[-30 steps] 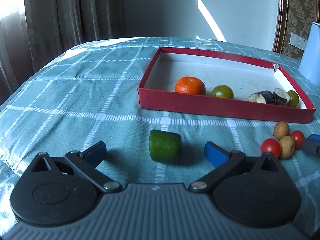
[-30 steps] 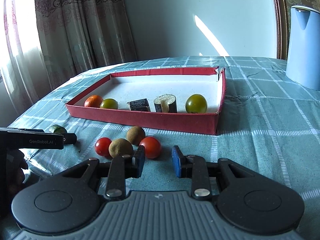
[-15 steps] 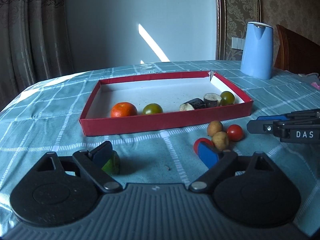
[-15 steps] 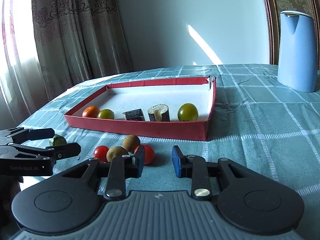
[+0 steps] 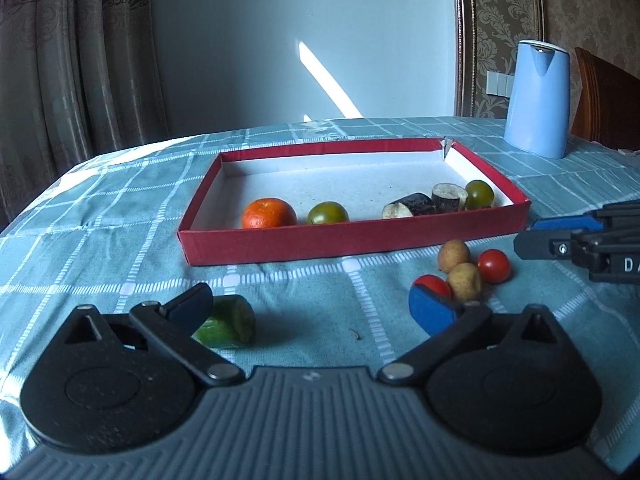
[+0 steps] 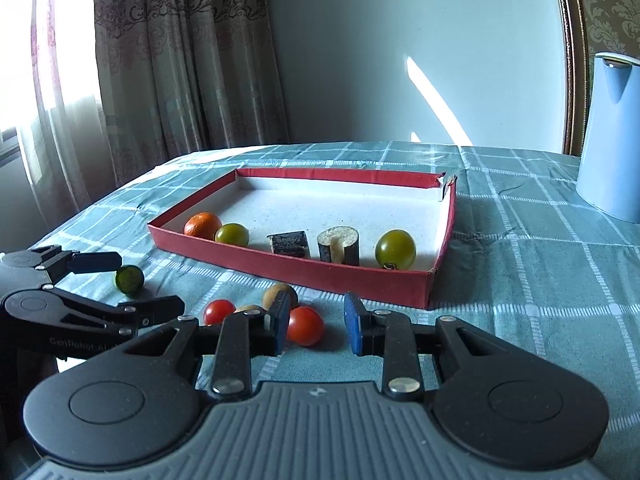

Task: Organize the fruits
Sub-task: 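Grasp a red cherry tomato with the right tool while the left tool returns to the cucumber, then lower the red tomato into the tray with the right tool while the left tool grasps another red tomato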

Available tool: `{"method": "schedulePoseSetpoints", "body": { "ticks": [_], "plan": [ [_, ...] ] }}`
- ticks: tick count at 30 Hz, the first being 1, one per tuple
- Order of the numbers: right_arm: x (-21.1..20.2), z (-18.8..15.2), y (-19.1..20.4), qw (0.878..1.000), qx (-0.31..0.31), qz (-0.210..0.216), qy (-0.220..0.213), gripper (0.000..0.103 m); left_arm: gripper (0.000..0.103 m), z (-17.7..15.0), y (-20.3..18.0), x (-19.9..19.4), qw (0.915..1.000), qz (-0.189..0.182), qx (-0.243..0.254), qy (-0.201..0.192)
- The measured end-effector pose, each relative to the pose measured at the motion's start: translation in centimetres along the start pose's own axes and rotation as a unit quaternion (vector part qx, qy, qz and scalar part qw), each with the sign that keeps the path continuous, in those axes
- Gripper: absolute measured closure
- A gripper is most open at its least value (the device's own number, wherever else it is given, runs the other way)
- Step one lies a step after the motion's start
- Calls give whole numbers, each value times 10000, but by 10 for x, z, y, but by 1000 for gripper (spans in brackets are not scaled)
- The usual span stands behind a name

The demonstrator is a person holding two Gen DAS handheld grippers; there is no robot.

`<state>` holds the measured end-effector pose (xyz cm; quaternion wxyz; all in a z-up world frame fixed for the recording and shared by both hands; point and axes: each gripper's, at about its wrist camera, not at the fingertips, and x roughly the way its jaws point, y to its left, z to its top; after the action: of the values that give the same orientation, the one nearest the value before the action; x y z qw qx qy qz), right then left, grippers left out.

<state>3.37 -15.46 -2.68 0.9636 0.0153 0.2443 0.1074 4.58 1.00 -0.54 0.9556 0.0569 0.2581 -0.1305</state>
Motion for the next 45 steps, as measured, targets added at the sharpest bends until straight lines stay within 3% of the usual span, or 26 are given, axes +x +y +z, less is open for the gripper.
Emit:
{"method": "schedulePoseSetpoints", "body": {
  "ticks": [5, 11, 17, 21, 24, 33, 45],
  "plan": [
    [16, -3, 7, 9995, -207, 31, 251, 74, 0, 1, 18, 3, 9985, 110, -530, 54],
    [33, -2, 6, 9990, -213, 4, 399, 75, 0, 2, 20, 5, 9980, 155, -599, 96],
    [15, 9, 3, 10000, -84, 40, -23, 77, 0, 1, 20, 5, 9980, 163, -596, 96],
    [10, 38, -6, 9986, 23, -186, -497, 77, 0, 1, 20, 6, 9980, 189, -599, 118],
    [26, 60, -18, 9978, 107, -342, -555, 77, 0, 1, 20, 6, 9981, 191, -583, 109],
    [99, 71, -49, 9961, 352, -803, 46, 77, 0, 1, 20, 8, 9975, 264, -625, 188],
    [111, 62, -53, 9943, 312, -1009, 168, 77, 0, 1, 21, 9, 9974, 286, -635, 210]
  ]
}}
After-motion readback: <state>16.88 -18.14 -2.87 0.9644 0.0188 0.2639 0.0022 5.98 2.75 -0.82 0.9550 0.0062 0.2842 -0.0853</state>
